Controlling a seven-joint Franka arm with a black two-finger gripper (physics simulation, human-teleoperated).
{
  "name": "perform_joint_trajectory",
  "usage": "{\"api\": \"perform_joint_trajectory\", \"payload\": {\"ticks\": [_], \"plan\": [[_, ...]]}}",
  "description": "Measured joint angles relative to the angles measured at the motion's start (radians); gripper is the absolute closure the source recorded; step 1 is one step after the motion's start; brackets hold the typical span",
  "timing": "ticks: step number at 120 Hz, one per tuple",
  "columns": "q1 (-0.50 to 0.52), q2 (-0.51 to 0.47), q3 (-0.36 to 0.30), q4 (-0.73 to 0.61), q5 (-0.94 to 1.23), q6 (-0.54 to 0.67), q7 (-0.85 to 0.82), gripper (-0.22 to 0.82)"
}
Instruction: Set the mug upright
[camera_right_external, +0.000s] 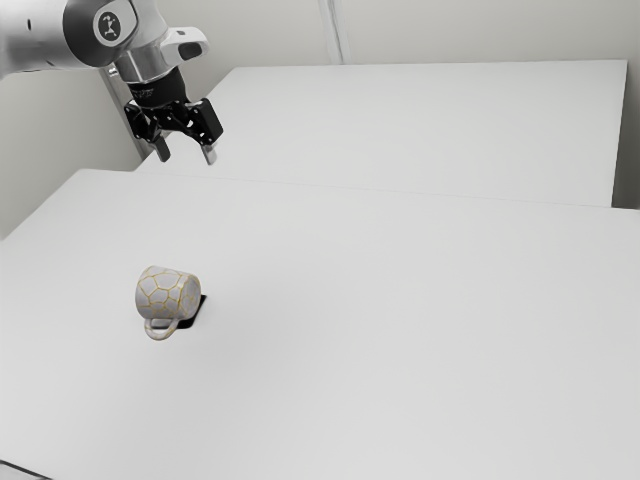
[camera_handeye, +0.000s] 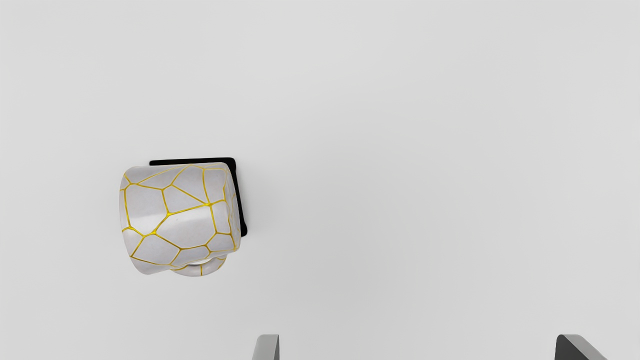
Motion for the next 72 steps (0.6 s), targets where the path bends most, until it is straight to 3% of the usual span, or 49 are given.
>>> {"api": "perform_joint_trajectory", "payload": {"ticks": [16,49,72], "plan": [[-0.036,-0.018,0.033,-0.02,0.025,-0.016,-0.007,0.0],[-0.045,-0.04,0.036,-0.076,0.001,-0.031,-0.019,0.0],[0.032,-0.043,0.037,-0.138,-0.086,-0.014,0.014,0.0]]}}
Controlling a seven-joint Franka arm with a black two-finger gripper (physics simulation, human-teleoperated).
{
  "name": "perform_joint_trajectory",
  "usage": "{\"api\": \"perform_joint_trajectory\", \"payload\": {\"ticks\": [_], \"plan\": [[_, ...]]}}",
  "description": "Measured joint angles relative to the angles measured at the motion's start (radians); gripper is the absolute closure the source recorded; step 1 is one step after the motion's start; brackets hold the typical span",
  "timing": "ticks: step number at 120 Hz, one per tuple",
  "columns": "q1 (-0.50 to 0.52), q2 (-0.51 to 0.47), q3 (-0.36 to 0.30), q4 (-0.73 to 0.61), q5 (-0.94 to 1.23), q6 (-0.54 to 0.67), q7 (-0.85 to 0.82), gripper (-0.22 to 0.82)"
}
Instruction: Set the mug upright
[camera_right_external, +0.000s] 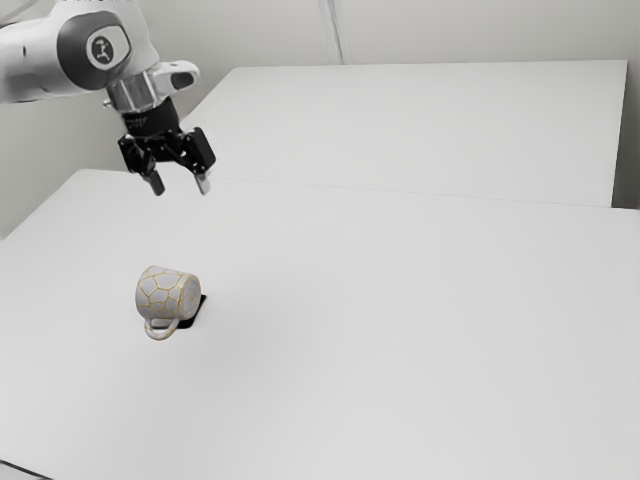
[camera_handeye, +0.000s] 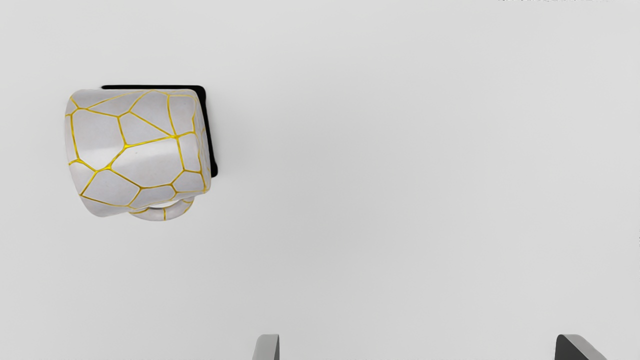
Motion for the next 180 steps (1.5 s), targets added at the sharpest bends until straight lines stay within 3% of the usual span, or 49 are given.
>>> {"api": "perform_joint_trajectory", "payload": {"ticks": [30,74,119,180], "plan": [[0.178,0.016,0.0,-0.094,-0.064,0.114,0.17,0.0],[0.33,0.098,0.0,-0.169,-0.191,0.249,0.49,0.0],[0.426,0.187,0.0,-0.207,-0.306,0.252,0.72,0.0],[0.51,0.343,-0.001,-0.155,-0.448,0.204,0.873,0.0]]}}
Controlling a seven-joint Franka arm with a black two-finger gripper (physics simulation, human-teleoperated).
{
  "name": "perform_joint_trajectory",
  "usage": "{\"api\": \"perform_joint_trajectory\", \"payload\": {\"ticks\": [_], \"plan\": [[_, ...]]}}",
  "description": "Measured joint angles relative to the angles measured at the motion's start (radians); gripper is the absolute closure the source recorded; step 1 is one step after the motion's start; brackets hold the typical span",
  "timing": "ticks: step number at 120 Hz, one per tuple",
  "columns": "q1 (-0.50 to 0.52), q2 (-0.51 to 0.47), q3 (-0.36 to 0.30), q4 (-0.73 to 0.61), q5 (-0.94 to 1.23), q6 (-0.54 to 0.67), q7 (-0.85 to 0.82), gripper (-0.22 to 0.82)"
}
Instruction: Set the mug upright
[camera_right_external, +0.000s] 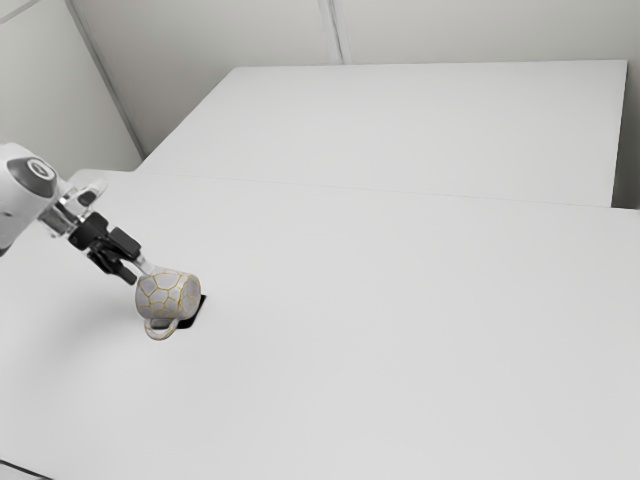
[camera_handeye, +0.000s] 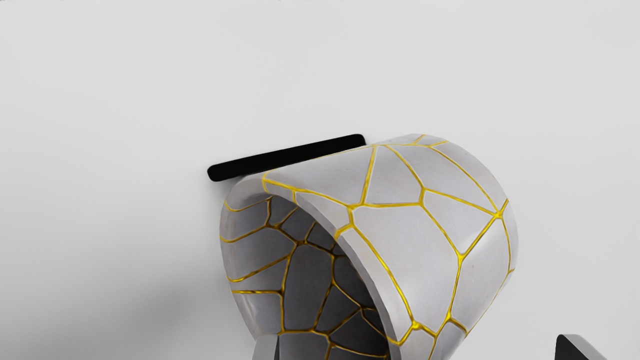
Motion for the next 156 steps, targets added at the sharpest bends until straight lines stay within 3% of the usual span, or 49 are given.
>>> {"api": "perform_joint_trajectory", "payload": {"ticks": [42,87,99,143,156], "plan": [[0.051,0.069,-0.011,0.004,-0.143,-0.109,0.061,0.01],[0.063,0.075,-0.034,0.009,-0.195,-0.186,0.097,0.55],[0.063,0.074,-0.035,0.009,-0.197,-0.193,0.104,0.66],[0.056,0.018,-0.075,0.009,-0.183,-0.182,0.12,0.76],[0.047,-0.035,-0.138,-0.005,-0.116,-0.143,0.121,0.77]]}}
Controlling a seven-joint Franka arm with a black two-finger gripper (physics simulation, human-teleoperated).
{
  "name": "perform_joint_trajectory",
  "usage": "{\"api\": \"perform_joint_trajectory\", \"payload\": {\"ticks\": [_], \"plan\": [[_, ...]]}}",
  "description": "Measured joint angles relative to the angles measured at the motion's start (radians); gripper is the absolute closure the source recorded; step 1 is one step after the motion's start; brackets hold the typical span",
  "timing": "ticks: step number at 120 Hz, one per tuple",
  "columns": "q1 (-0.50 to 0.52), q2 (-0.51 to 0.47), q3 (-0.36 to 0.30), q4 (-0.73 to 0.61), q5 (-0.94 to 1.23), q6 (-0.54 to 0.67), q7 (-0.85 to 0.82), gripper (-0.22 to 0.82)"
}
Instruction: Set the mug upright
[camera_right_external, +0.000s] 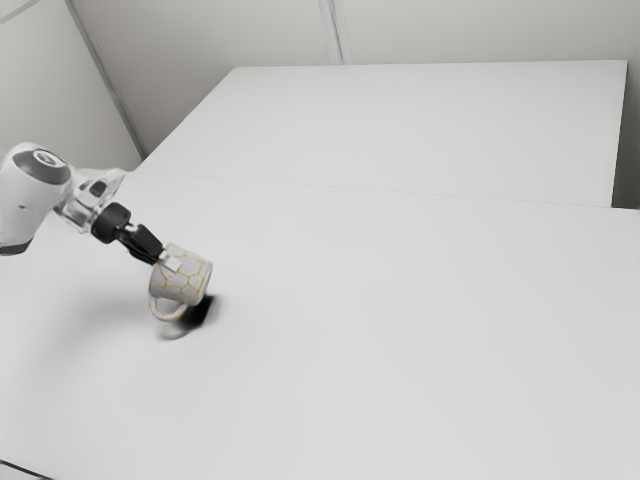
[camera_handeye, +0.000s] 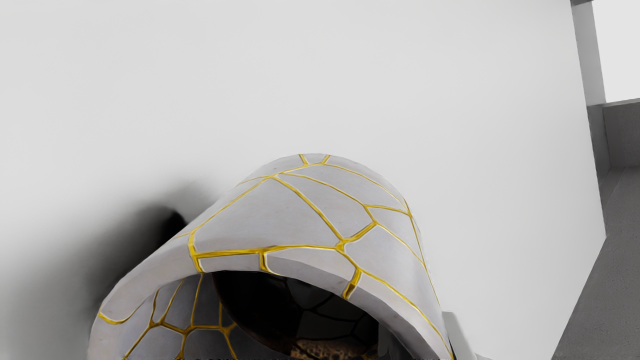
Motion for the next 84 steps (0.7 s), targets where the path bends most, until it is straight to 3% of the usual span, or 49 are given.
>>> {"api": "perform_joint_trajectory", "payload": {"ticks": [30,84], "plan": [[-0.006,-0.107,-0.17,-0.077,0.205,0.166,-0.017,0.78],[-0.021,-0.23,-0.406,-0.28,0.536,0.473,-0.166,0.79]]}}
